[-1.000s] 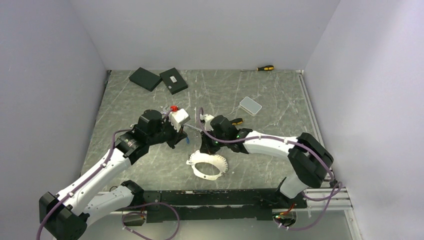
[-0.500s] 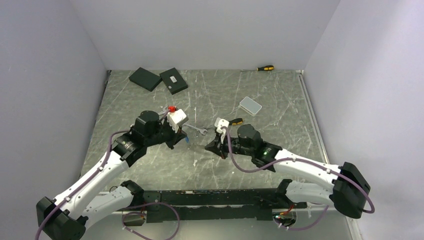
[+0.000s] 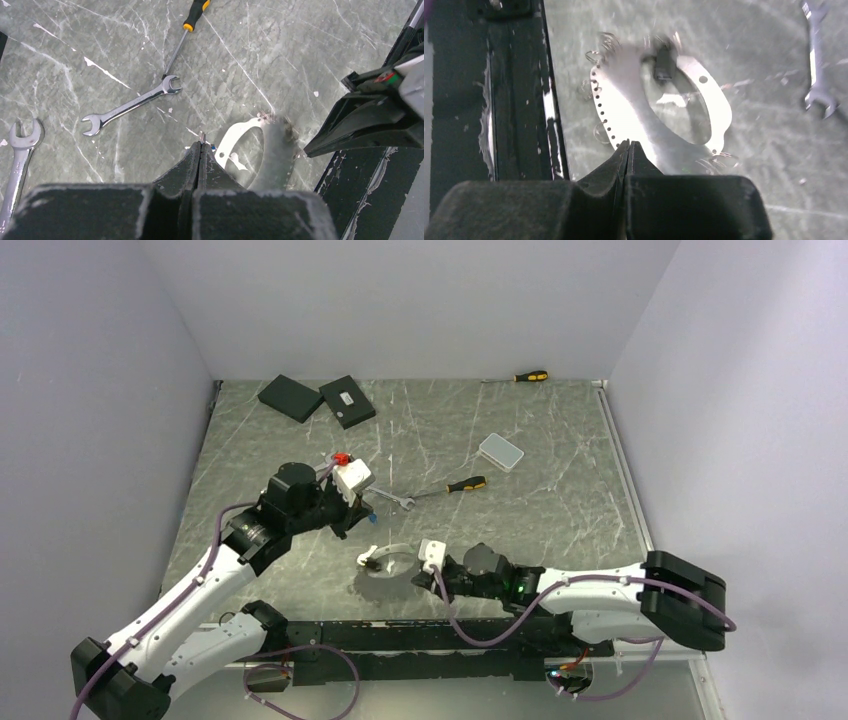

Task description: Put the keys on the keyring

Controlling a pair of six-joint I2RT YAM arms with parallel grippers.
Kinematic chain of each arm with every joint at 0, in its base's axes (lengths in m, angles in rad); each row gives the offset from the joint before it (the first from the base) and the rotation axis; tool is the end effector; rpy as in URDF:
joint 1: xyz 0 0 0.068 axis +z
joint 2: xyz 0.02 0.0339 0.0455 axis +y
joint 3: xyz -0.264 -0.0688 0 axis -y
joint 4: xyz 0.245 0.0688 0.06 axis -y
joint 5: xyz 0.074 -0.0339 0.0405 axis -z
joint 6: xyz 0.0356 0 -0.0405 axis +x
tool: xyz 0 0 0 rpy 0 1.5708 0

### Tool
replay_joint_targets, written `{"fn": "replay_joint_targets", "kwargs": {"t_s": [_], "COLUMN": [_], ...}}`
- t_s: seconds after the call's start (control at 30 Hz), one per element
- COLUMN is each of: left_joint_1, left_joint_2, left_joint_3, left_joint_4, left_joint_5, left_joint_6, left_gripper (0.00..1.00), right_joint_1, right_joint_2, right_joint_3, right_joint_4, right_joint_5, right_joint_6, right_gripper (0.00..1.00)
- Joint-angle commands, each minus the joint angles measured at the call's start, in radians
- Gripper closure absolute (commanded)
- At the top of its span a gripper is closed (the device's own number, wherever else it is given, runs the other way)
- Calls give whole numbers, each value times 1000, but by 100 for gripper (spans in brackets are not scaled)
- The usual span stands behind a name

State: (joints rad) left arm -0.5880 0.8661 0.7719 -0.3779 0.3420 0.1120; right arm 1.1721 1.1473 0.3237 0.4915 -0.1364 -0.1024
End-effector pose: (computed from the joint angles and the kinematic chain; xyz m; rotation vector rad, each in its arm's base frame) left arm 0.1551 -0.1177 0.3024 0.9124 1.8635 -0.6441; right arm 0.0830 0.2095 0.1796 -1.2624 1.5424 0.8404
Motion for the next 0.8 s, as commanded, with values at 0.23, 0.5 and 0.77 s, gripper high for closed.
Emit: {"fn": "replay_joint_targets", "kwargs": {"t_s": [0.23,0.5,0.77], "left_joint_1": [6,5,7], "left_joint_2": [21,40,42], "left_joint_3": [1,4,7], "left_joint_4": [43,41,34], "left_joint_5": [11,-5,-147], "left_joint_6": [29,34,34], "left_gripper": [100,100,100], "right_joint_1": [133,133,133], "right_joint_2": [3,43,124], "right_joint_3": [-108,-16,104], "right_joint_4": [139,18,-61], "right_joint_5": [161,118,67], "right_joint_6": [182,188,225], "right_gripper": [100,94,57]}}
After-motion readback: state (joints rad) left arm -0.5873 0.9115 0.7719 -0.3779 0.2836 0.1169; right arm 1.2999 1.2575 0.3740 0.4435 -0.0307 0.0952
